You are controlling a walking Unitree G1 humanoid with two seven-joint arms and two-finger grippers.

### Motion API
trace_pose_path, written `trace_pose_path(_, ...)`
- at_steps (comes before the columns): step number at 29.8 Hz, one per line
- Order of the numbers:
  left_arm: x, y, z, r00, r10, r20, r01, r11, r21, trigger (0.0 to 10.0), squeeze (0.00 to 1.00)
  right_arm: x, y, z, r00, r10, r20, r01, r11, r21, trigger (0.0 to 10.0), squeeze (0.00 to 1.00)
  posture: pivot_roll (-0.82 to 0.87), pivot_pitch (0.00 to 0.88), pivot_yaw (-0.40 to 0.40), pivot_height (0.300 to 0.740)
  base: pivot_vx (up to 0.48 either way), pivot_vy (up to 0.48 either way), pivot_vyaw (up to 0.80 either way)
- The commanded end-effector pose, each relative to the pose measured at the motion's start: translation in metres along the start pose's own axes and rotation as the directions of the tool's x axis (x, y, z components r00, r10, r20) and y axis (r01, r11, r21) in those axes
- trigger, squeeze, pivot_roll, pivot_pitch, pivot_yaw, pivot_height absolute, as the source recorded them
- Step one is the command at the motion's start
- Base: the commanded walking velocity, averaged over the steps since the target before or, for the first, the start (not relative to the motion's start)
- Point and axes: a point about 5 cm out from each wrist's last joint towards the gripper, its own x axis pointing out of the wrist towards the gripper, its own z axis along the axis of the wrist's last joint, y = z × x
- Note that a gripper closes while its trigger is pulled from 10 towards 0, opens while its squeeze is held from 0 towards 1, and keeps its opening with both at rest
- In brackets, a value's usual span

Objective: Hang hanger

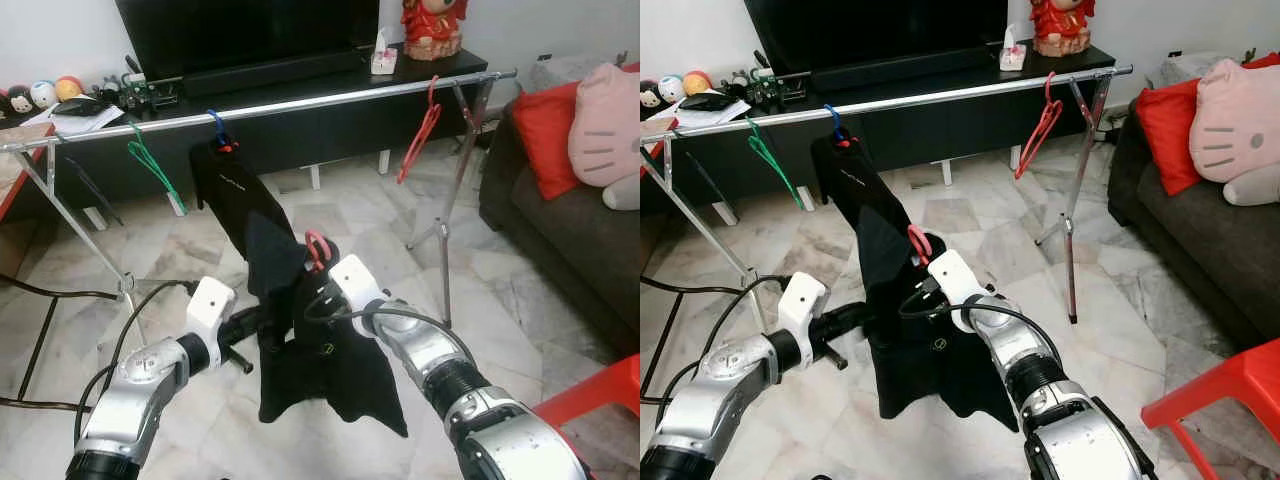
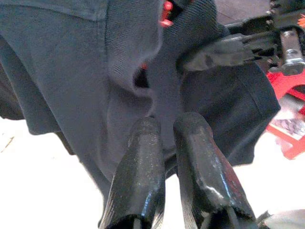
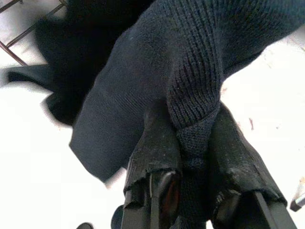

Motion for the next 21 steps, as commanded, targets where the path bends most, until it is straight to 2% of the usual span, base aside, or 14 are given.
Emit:
trace_pose_path(1, -0.002, -0.002, 0.003, 1.0, -0.02, -0.003, 0.02, 1.0, 0.014, 10.0, 1.0, 0.002, -0.002, 0.019, 0.998, -0.002, 0.069, 0.002, 1.0, -0.002, 0.0, 0.0, -0.07, 0.0, 0.095, 0.74, 0.0, 0.0, 0.0)
trace_pose_path(5, -0.007, -0.004, 0.006, 0.998, -0.057, 0.002, 0.057, 0.998, 0.017, 10.0, 1.0, 0.002, -0.002, 0.02, 0.997, -0.008, 0.074, 0.011, 1.0, -0.028, 0.0, 0.0, -0.07, 0.0, 0.093, 0.74, 0.0, 0.0, 0.0)
trace_pose_path(14, -0.009, -0.002, 0.007, 0.999, -0.043, -0.003, 0.043, 0.999, 0.026, 10.0, 1.0, 0.001, -0.002, 0.021, 0.995, 0.014, 0.095, -0.011, 0.999, -0.041, 0.0, 0.0, -0.07, 0.0, 0.094, 0.74, 0.0, 0.0, 0.0)
trace_pose_path(16, -0.016, -0.001, 0.023, 0.995, -0.08, 0.064, 0.076, 0.995, 0.06, 10.0, 1.0, -0.011, -0.015, 0.012, 0.986, 0.134, 0.097, -0.111, 0.97, -0.218, 0.0, 0.0, -0.07, 0.0, 0.09, 0.74, 0.0, 0.0, 0.0)
trace_pose_path(17, -0.02, -0.004, 0.035, 0.986, -0.134, 0.102, 0.126, 0.989, 0.08, 10.0, 1.0, -0.019, -0.022, 0.006, 0.976, 0.208, 0.066, -0.177, 0.931, -0.32, 0.0, 0.0, -0.07, 0.0, 0.09, 0.74, 0.0, 0.0, 0.0)
trace_pose_path(21, -0.021, -0.007, 0.045, 0.976, -0.187, 0.115, 0.173, 0.977, 0.123, 10.0, 1.0, -0.026, -0.032, 0.006, 0.97, 0.238, 0.056, -0.202, 0.909, -0.365, 0.0, 0.0, -0.08, 0.0, 0.093, 0.74, 0.0, 0.0, 0.0)
